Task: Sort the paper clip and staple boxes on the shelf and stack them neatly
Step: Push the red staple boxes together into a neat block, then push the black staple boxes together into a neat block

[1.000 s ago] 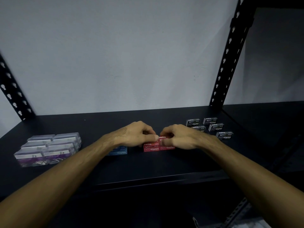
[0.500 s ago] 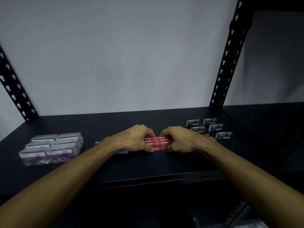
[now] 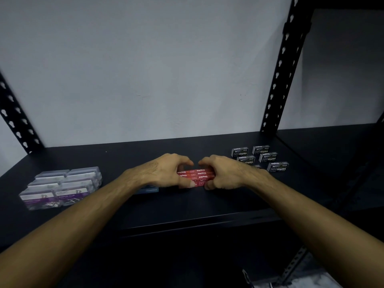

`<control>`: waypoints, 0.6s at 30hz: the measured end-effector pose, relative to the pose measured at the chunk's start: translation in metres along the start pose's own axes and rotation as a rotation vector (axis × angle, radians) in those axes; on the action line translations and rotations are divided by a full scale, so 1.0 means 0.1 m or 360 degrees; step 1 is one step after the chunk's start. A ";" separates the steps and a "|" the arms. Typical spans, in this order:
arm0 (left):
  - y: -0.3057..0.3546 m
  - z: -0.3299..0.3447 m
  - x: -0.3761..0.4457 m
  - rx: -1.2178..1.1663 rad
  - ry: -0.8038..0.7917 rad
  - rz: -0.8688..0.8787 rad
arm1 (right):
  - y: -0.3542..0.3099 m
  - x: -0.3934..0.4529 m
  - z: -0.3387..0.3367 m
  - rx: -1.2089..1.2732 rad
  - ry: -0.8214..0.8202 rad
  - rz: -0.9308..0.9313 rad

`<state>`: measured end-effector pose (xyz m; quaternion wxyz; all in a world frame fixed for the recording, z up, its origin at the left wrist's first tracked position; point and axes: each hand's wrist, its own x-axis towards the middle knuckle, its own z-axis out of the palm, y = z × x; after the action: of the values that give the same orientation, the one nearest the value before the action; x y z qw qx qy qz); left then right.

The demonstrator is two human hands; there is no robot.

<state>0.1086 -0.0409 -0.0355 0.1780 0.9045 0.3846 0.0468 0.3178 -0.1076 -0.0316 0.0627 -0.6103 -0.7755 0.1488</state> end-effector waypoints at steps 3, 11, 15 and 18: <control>0.03 -0.08 -0.01 0.0015 0.0056 -0.0030 | 0.03 -0.06 -0.07 0.0016 0.0048 0.0034; 0.34 -0.13 0.12 -0.0110 0.0359 0.0164 | 0.15 -0.29 -0.30 0.0081 0.0171 0.0103; 0.56 -0.04 0.27 -0.0132 0.0375 0.0261 | 0.32 -0.46 -0.40 0.0085 0.0222 0.0181; 0.72 0.05 0.42 -0.0167 0.0339 0.0304 | 0.50 -0.62 -0.48 0.0070 0.0270 0.0245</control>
<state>0.1879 -0.0591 -0.0169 0.1779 0.9164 0.3105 0.1793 0.3929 -0.1496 0.0034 0.1298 -0.6769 -0.7149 0.1178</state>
